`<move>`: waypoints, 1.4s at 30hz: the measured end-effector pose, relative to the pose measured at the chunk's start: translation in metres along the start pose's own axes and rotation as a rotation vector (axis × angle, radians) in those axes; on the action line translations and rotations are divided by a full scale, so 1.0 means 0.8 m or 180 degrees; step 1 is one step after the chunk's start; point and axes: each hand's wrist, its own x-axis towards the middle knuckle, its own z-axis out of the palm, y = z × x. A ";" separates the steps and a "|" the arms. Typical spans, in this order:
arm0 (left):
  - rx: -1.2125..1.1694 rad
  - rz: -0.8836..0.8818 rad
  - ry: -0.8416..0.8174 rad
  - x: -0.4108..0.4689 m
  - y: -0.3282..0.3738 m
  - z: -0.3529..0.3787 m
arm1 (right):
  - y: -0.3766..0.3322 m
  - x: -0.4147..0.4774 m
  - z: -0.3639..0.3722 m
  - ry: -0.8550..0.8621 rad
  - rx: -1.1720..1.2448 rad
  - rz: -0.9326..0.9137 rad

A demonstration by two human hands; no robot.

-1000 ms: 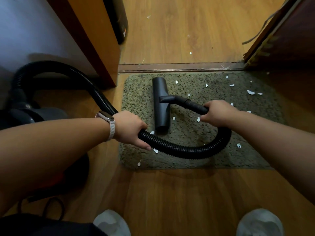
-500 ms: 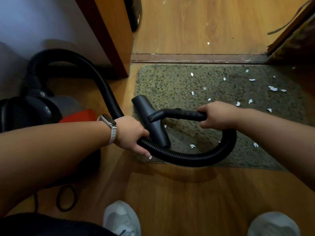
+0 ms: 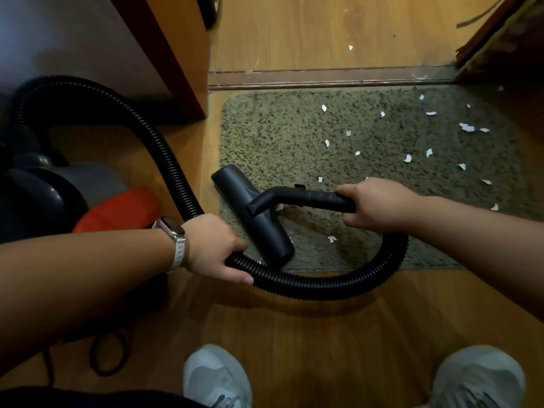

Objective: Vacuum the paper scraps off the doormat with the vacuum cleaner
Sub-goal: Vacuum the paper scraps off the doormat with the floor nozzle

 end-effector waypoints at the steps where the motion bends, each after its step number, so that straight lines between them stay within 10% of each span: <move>1: 0.0008 0.0018 0.0015 -0.001 0.001 0.002 | -0.002 0.001 0.002 0.0034 -0.0057 -0.0039; 26: 0.0003 -0.0050 -0.0258 -0.043 0.019 0.013 | -0.056 0.009 0.020 -0.0245 -0.0242 -0.0808; 42: 0.0087 -0.0061 -0.0405 -0.023 0.032 -0.016 | -0.011 -0.018 0.027 -0.0250 0.0248 -0.0105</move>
